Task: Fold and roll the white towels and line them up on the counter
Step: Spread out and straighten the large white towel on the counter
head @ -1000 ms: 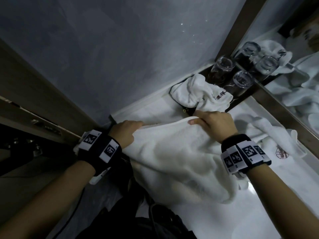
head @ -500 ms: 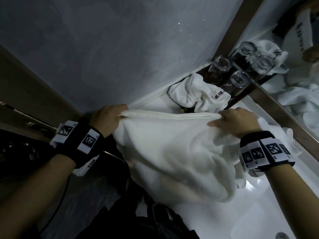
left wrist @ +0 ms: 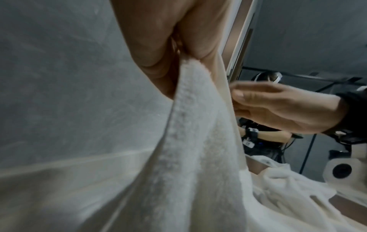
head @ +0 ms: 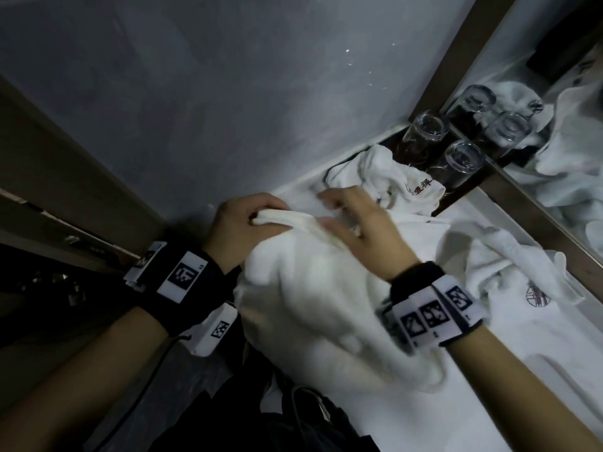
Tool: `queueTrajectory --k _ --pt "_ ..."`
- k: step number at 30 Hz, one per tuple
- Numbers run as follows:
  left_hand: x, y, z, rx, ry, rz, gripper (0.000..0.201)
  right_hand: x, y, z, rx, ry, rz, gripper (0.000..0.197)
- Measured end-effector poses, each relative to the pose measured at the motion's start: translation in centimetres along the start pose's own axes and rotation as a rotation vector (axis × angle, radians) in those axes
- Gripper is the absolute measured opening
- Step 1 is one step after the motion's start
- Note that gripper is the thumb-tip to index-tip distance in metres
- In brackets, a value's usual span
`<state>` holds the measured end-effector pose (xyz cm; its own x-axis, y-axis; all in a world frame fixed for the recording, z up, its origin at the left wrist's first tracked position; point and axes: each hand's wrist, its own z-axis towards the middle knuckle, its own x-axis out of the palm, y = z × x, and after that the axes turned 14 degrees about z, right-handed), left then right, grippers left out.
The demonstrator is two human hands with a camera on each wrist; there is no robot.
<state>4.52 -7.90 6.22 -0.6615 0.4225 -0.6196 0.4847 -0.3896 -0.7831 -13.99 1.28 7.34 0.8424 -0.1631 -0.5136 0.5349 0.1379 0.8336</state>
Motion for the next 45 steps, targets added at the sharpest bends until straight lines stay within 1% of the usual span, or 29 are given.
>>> queueTrajectory --k 2,3,4,5,6,7,10,11,12,14,16,17,18,20,22,24,26,27,28,29,30,32,33,37,38,40,42,43,45 --pt "0.6 -0.5 0.0 -0.015 -0.018 0.036 0.015 2.1 2.0 0.4 -0.032 0.044 0.051 0.027" --pt "0.8 -0.6 -0.1 -0.039 -0.046 0.050 0.019 2.8 2.6 0.5 -0.040 0.025 0.033 0.026" --pt "0.8 -0.4 -0.1 -0.068 -0.068 0.044 0.018 3.4 3.0 0.6 -0.042 -0.017 0.012 0.023" --pt "0.8 -0.3 -0.3 -0.104 -0.069 0.007 0.011 3.7 3.2 0.7 -0.035 -0.065 0.006 0.020" --pt "0.7 -0.1 -0.4 -0.144 -0.051 -0.065 0.003 3.9 3.2 0.8 -0.025 -0.101 0.016 0.018" --pt "0.6 0.1 -0.7 -0.190 -0.023 -0.184 0.003 4.0 3.1 0.9 -0.009 -0.119 0.027 0.017" --pt "0.5 0.5 -1.1 -0.403 0.094 -0.684 0.035 3.7 2.5 1.0 0.052 -0.180 0.087 0.012" --pt "0.6 0.7 -1.4 -0.435 0.098 -0.783 0.045 3.6 2.4 1.0 0.053 -0.202 0.098 0.011" --pt "0.8 0.7 -1.6 -0.444 0.085 -0.821 0.047 3.6 2.5 1.0 0.045 -0.209 0.101 0.009" --pt "1.0 0.6 -1.9 -0.406 0.062 -0.780 0.038 3.8 2.8 0.9 0.020 -0.188 0.113 0.007" --pt "1.4 0.7 -2.2 -0.329 0.102 -0.728 0.018 4.0 3.0 0.9 0.003 -0.175 0.090 0.012" --pt "1.5 0.7 -2.4 -0.303 0.128 -0.719 0.014 4.0 3.1 0.9 -0.001 -0.177 0.076 0.013" --pt "1.5 0.6 -2.4 -0.297 0.138 -0.711 0.013 4.0 3.1 0.8 -0.005 -0.186 0.073 0.013" --pt "1.5 0.7 -2.3 -0.294 0.109 -0.688 0.014 4.1 3.2 0.6 -0.011 -0.201 0.109 0.011" --pt "1.3 0.5 -2.3 -0.304 0.080 -0.677 0.023 4.3 3.5 0.4 -0.009 -0.205 0.162 0.009" --pt "1.0 0.1 -2.5 -0.292 0.057 -0.613 0.035 4.5 3.5 0.2 0.001 -0.232 0.203 0.008" --pt "0.8 -0.1 -2.5 -0.277 0.021 -0.509 0.026 4.6 3.4 0.1 0.043 -0.250 0.221 0.010" --pt "0.6 -0.3 -2.5 -0.269 0.000 -0.474 0.028 4.6 3.3 0.1 0.069 -0.250 0.225 0.013" --pt "0.4 -0.4 -2.5 -0.262 -0.010 -0.454 0.038 4.6 3.2 0.0 0.087 -0.250 0.228 0.016" --pt "0.2 -0.5 -2.5 -0.246 -0.002 -0.441 0.043 4.5 3.1 0.0 0.092 -0.252 0.234 0.017" --pt "0.1 -0.7 -2.5 -0.232 0.008 -0.424 0.041 4.4 3.0 -0.1 0.084 -0.256 0.239 0.017" --pt "-0.1 -1.0 -2.6 -0.211 0.038 -0.353 0.025 4.2 3.1 -0.2 0.050 -0.262 0.230 0.014" --pt "-0.1 -1.0 -2.7 -0.207 0.044 -0.304 0.021 4.2 3.2 -0.2 0.037 -0.267 0.220 0.013" --pt "-0.2 -1.3 -2.9 -0.154 0.022 -0.222 0.025 4.4 3.6 -0.2 0.055 -0.285 0.212 0.017" --pt "-0.1 -1.4 -3.0 -0.138 0.035 -0.197 0.024 4.5 3.6 -0.2 0.068 -0.298 0.215 0.018" --pt "0.3 -1.2 -3.1 -0.112 0.073 -0.108 0.014 4.6 3.5 -0.1 0.093 -0.328 0.231 0.021" --pt "0.8 -1.2 -3.2 -0.097 0.051 -0.029 0.016 5.1 3.3 -0.1 0.117 -0.323 0.218 0.023" --pt "0.9 -1.2 -3.3 -0.094 0.029 -0.040 0.013 5.5 3.1 -0.1 0.124 -0.307 0.181 0.027" --pt "1.0 -1.6 -3.3 -0.050 -0.006 -0.091 0.011 6.0 2.6 -0.5 0.119 -0.236 0.073 0.042"
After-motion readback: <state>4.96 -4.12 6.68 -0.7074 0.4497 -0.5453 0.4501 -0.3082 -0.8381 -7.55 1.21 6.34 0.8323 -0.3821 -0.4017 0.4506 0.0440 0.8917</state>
